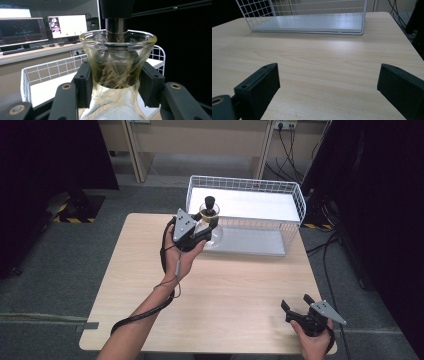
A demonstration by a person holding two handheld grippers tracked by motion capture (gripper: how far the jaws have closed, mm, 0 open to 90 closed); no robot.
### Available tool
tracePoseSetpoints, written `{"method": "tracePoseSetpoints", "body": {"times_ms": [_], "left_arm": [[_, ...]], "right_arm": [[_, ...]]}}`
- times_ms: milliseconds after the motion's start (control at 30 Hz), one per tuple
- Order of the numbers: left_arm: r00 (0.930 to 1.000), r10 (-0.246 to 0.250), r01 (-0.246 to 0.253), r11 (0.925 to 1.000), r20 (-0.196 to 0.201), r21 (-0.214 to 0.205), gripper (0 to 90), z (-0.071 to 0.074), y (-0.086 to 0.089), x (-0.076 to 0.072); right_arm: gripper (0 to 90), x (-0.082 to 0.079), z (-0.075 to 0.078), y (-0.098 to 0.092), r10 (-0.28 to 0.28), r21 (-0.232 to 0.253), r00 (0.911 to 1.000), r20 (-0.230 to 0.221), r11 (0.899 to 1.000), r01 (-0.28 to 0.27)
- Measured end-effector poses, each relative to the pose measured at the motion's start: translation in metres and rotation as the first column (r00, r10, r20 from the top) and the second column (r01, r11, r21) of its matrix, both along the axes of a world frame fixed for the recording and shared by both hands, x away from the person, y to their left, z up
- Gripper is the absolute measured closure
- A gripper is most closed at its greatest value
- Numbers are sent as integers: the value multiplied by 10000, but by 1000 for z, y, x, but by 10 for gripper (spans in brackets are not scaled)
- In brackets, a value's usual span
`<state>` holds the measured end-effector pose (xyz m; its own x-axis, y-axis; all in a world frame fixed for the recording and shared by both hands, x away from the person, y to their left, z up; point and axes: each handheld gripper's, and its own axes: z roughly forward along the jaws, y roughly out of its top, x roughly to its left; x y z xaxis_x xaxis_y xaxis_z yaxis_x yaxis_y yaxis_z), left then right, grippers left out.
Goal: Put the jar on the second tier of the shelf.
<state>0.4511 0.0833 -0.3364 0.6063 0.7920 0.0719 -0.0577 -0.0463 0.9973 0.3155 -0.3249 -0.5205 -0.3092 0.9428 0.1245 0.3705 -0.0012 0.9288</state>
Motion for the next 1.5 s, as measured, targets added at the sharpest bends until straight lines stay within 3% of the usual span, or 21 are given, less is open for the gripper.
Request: {"method": "tracePoseSetpoints", "body": {"times_ms": [600, 1000, 1500], "left_arm": [[9985, 540, -539, 9984, 59, -194, 512, 24, -6, 23], [9971, 766, -767, 9962, -50, -423, 512, 33, -10, 38], [9916, 1278, -1282, 9915, -191, -203, 512, 41, -18, 64]], "right_arm": [[45, 0, 0, 0, -13, -8, 10000, 13, 10000, 13], [46, 0, 0, 0, -23, 41, 10000, 3, 10000, 23], [46, 0, 0, -1, 27, 55, 10000, 11, 10000, -27]]}}
